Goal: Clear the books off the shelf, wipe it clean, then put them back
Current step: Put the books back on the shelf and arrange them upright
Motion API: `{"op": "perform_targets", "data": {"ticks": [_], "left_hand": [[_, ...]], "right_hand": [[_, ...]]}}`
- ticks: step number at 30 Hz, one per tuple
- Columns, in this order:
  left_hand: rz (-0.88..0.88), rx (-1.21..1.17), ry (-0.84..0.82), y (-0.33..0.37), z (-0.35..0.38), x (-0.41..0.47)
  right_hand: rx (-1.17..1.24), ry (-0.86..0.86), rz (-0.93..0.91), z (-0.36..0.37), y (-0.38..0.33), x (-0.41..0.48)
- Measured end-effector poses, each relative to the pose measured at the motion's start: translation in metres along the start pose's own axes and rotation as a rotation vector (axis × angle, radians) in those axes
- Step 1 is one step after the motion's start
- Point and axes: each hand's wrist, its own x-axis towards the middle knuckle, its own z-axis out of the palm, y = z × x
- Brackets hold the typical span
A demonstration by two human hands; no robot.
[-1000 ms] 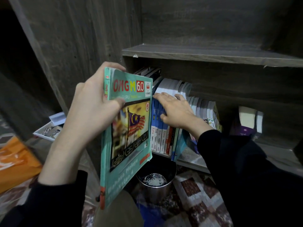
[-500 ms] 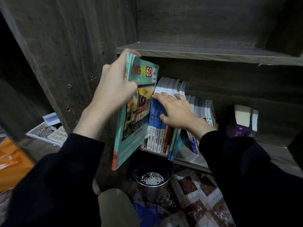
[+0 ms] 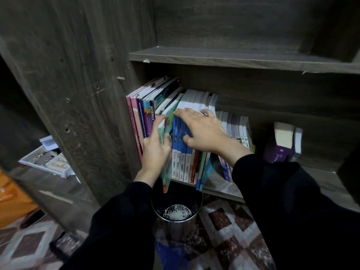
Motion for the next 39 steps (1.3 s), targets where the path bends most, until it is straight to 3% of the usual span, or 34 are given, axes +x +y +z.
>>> {"op": "perform_targets", "data": {"ticks": [4, 8, 13, 16, 34, 37, 39], "left_hand": [[-0.065, 0.089, -0.016, 0.002, 0.006, 0.005], [-0.117, 0.043, 0.152, 0.008, 0.016, -0.052], [-0.563, -0.106, -0.177, 0.013, 0.048, -0.106], [-0.664, -0.159, -0.203, 0.017, 0.054, -0.093], [-0.693, -0.23, -0.387, -0.005, 0.062, -0.054], [-0.677, -0.013, -0.457, -0.003, 0.045, -0.049], [-0.591, 0.122, -0.31, 0.004, 0.025, -0.039]], "right_hand": [[0.006, 0.001, 0.002, 0.0, 0.001, 0.002], [0.001, -0.006, 0.003, 0.001, 0.001, 0.003], [0.001, -0.006, -0.003, 0.002, 0.002, 0.004], [-0.007, -0.019, -0.008, 0.002, 0.002, 0.004], [-0.032, -0.008, -0.03, 0.005, -0.002, 0.011], [-0.031, 0.002, -0.026, 0.005, -0.002, 0.01], [-0.028, 0.001, -0.023, 0.005, -0.002, 0.01]]}}
